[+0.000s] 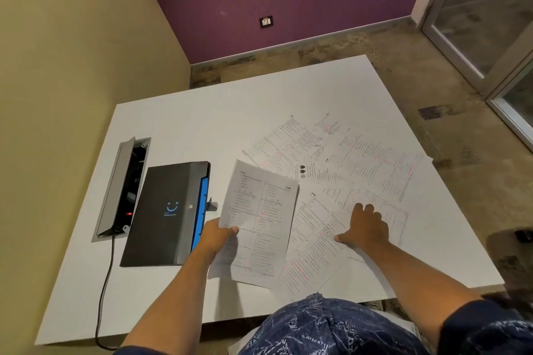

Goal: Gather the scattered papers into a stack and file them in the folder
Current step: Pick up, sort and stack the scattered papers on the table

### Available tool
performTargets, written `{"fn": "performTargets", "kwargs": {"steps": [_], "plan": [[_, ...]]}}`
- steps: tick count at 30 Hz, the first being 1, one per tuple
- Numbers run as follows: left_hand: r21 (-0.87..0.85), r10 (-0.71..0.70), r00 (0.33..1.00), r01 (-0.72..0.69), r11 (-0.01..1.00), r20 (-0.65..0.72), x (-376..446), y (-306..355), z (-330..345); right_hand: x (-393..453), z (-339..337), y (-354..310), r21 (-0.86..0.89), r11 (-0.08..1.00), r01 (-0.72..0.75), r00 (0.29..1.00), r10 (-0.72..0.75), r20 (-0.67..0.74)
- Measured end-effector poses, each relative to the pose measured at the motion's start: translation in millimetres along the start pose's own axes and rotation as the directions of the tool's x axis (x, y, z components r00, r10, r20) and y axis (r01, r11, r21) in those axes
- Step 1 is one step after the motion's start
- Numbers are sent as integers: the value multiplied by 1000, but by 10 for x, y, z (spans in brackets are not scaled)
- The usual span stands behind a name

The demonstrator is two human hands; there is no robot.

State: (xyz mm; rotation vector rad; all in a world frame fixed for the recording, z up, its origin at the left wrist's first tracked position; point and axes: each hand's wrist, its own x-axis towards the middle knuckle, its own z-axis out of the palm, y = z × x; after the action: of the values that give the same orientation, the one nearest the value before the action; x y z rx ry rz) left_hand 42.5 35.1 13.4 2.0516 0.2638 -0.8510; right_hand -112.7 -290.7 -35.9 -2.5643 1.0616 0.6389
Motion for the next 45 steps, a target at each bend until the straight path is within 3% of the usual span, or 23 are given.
{"fn": "performTargets", "kwargs": {"steps": [8,11,15,22,25,32,37,40,43,44,45], "plan": [[-5,2,1000,-3,1000,-11,0,-28,-19,-5,83,-33,155,987,28,999,-30,15],[-28,8,1000,-7,1000,6,12,-15,-33,44,111,3,223,970,96,994,-105,28],[-43,41,999,-39,998,33,24,87,-58,179,7,64,514,844,156,971,-226,77],[-77,79,994,-74,994,69,58,274,-96,178,-311,174,673,710,208,899,-409,155],[-81,102,991,-95,992,86,70,327,-99,130,-482,192,761,621,190,882,-448,145],[-148,140,973,-114,982,186,35,460,-30,96,-859,-14,913,344,220,880,-474,-34],[-198,178,966,-140,970,189,-36,510,59,130,-1090,-273,940,253,230,888,-450,-96],[-246,181,968,-136,960,174,-40,482,110,91,-1202,-385,977,141,163,897,-434,-87],[-327,162,978,-110,939,135,-45,458,163,-12,-1184,-452,991,-134,3,885,-462,-65],[-365,155,980,-98,926,128,-54,453,177,-22,-1115,-465,983,-182,-22,869,-490,-71],[-403,150,980,-86,911,129,-65,448,194,-29,-1024,-480,988,-156,-17,849,-524,-68]]}}
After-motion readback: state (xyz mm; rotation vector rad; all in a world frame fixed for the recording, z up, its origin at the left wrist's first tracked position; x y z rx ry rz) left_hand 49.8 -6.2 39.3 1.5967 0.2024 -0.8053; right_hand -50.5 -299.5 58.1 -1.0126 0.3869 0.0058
